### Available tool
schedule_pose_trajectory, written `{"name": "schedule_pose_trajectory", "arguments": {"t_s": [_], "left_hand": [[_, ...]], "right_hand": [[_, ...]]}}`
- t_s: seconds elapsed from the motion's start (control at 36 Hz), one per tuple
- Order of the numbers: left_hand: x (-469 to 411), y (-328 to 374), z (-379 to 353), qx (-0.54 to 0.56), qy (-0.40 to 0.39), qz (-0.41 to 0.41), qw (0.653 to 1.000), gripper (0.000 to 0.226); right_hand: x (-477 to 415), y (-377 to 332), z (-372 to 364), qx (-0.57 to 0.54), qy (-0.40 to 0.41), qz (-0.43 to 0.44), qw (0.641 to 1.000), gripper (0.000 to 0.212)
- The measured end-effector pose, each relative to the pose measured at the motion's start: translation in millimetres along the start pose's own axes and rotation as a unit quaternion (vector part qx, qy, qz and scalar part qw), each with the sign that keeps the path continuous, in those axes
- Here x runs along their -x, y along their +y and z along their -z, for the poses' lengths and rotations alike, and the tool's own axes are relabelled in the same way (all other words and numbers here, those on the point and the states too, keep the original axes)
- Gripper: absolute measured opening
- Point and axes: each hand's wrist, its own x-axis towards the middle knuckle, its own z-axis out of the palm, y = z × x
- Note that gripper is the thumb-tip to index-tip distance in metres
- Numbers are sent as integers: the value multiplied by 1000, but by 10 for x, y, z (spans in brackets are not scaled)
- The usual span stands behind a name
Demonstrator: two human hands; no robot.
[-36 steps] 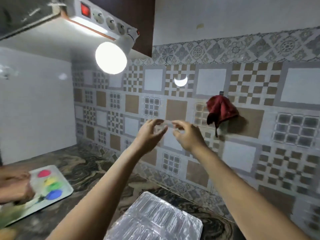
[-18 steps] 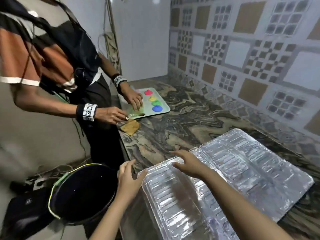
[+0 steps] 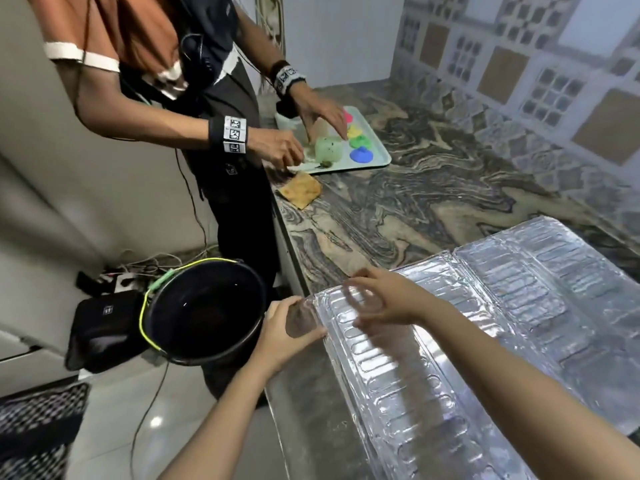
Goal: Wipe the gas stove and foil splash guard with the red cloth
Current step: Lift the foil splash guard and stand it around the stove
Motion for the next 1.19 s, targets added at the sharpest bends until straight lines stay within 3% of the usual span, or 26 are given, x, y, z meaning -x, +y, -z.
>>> {"name": "schedule_pose_trajectory", "arguments": {"t_s": [0.17, 0.28, 0.39, 0.56, 0.81, 0.92, 1.06, 1.19], "left_hand": [[66, 70, 2, -37, 18, -31, 999, 84], [45, 208, 103, -91, 24, -56, 994, 85], [-44, 594, 334, -107, 52, -114, 986, 80], [-120, 1403, 650, -177, 71, -232, 954, 54], [90, 2371, 838, -210, 129, -349, 904, 57], [34, 2482, 825, -213, 153, -369, 892, 66], [76, 2575, 744, -226, 184, -402, 868, 45], [102, 2660, 643, -231, 177, -409, 865, 43]], "right_hand": [[-29, -17, 50, -5, -2, 15, 1000, 63], [1, -49, 173, -83, -5, 8, 997, 49], [66, -77, 457, -117, 59, 5, 991, 46], [199, -123, 1075, -113, 187, 27, 975, 47], [876, -260, 2011, -3, 319, 87, 944, 36], [1270, -44, 2206, 10, 323, 40, 945, 31], [1800, 383, 2234, 8, 333, -52, 941, 31], [2194, 713, 2197, 17, 383, -127, 915, 28]]}}
